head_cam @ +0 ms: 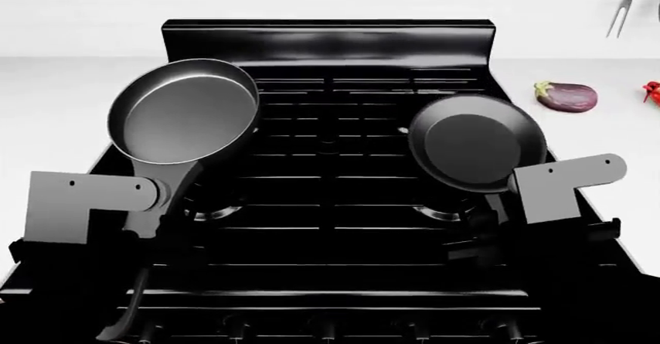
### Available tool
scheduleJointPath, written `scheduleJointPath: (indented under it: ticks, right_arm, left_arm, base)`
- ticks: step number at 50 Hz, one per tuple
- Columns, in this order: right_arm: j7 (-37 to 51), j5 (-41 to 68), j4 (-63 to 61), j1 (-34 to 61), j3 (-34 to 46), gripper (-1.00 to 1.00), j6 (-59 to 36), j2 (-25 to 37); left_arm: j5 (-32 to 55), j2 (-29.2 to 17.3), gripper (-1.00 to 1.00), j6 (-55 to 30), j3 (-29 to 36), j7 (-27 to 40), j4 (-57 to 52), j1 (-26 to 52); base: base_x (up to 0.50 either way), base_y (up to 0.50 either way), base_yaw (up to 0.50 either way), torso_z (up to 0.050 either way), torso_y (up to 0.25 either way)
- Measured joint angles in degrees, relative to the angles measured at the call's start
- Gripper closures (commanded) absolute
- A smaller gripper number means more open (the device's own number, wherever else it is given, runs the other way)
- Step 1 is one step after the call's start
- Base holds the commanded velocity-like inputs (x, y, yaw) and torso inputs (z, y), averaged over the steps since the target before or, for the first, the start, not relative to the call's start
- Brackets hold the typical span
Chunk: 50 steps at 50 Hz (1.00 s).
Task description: Place both pans onto different burners. Then place the eggplant and the fish on different pans.
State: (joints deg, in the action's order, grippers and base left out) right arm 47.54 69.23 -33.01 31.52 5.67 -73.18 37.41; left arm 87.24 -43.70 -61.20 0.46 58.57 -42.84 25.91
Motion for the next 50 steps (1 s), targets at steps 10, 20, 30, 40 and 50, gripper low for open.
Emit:
scheduleJointPath:
  ticks: [10, 20, 30, 40, 50]
  right_arm:
    - [0.46, 1.66, -1.97, -2.86, -1.33, 1.00, 0.80, 0.45]
    - [0.04, 1.83, -3.28, -5.92, -1.84, 1.00, 2.35, 0.70]
    - [-0.58, 0.83, -3.53, -8.12, -1.23, 1.00, 3.47, 0.92]
    - [-0.93, -0.12, -3.45, -8.47, -0.74, -1.00, 4.05, 0.92]
    - [-0.53, -1.36, -3.97, -7.44, -1.29, -1.00, 4.14, 0.92]
  left_arm:
    - [-0.33, -0.24, 1.00, 0.43, -0.08, -0.23, 0.00, -0.66]
    - [-0.76, -0.35, 1.00, 0.77, 0.03, -0.42, 0.03, -1.08]
    - [-1.17, -0.44, 1.00, 1.15, 0.13, -0.71, 0.04, -1.56]
    - [-1.45, -0.52, 1.00, 1.51, 0.24, -0.95, 0.13, -1.88]
    - [-1.42, -0.70, 1.00, 1.82, 0.27, -0.96, 0.18, -2.00]
  base:
    - [0.00, 0.00, 0.00, 0.001, 0.003]
    - [0.00, 0.00, 0.00, 0.001, 0.003]
    - [0.00, 0.00, 0.00, 0.001, 0.004]
    - [0.00, 0.00, 0.00, 0.001, 0.002]
    - [0.00, 0.00, 0.00, 0.000, 0.001]
